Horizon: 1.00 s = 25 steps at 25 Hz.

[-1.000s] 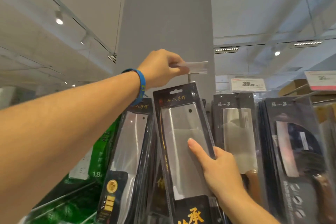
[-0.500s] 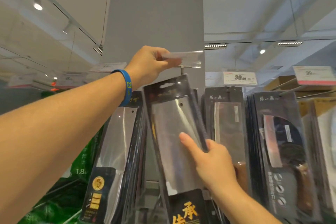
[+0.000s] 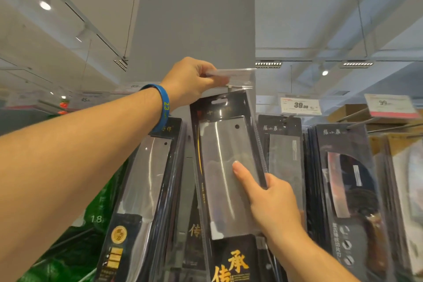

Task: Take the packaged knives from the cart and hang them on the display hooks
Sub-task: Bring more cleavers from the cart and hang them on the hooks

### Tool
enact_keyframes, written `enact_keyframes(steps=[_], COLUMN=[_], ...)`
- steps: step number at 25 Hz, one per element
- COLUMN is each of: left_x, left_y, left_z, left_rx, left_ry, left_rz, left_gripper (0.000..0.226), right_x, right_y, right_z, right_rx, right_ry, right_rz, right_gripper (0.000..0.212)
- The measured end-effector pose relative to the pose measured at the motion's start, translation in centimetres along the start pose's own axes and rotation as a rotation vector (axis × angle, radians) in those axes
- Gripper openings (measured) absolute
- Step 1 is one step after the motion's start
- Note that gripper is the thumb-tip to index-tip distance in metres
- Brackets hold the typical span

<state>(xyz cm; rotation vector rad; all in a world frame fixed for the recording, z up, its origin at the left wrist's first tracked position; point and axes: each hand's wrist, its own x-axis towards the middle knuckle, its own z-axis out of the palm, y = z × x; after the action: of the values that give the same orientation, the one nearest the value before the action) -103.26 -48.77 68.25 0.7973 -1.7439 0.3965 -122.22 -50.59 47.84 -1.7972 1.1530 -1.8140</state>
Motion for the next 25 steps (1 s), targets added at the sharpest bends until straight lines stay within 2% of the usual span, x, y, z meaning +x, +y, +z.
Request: enact_keyframes(steps=[2,5,8,10,12,16,20,23,25], left_x=[0.1,-0.3,-0.3,-0.3,-0.3,-0.5,-0.8,-0.9,-1.0], left_y=[-0.1,-0.1,-0.1,0.1,0.1,0.3,0.4,0.8,1.0], left_z=[0.1,0.4,0.3,0.2,0.2,0.4,0.3,0.5,0.5], left_rx=[0.014,-0.011,-0.006,-0.005,-0.017,-0.019,-0.009,-0.008,-0.013], left_ry=[-0.010,-0.004,-0.001,-0.001,0.012,0.009,0.010,0.015,0.016], left_rz=[0.004,0.000,-0.008,-0.013,-0.020,-0.027,-0.029,-0.041,-0.061], left_gripper=[0.027,0.025,0.023,0.021,0.022,0.022,0.023,0.021,0.021], right_x=[-0.2,-0.6,-0.4,-0.6,-0.7,-1.0,-1.3,-1.3,-0.9], right_y=[0.2,0.1,0.2,-0.1,-0.6,-0.7,-0.5,-0.8,-1.0], right_z=[-0.3,-0.8,-0.6,0.1,0.8,0.9,0.1,-0.2,-0.8], right_rx=[-0.037,-0.028,-0.011,0.049,0.078,0.093,0.236,0.256,0.258], right_ry=[0.005,0.016,0.002,-0.067,-0.118,-0.122,-0.113,-0.150,-0.134], right_rz=[0.034,0.065,0.091,0.122,0.128,0.137,0.222,0.269,0.280], right_gripper=[0.104,0.095,0.110,0.120,0.122,0.119,0.119,0.117,0.108])
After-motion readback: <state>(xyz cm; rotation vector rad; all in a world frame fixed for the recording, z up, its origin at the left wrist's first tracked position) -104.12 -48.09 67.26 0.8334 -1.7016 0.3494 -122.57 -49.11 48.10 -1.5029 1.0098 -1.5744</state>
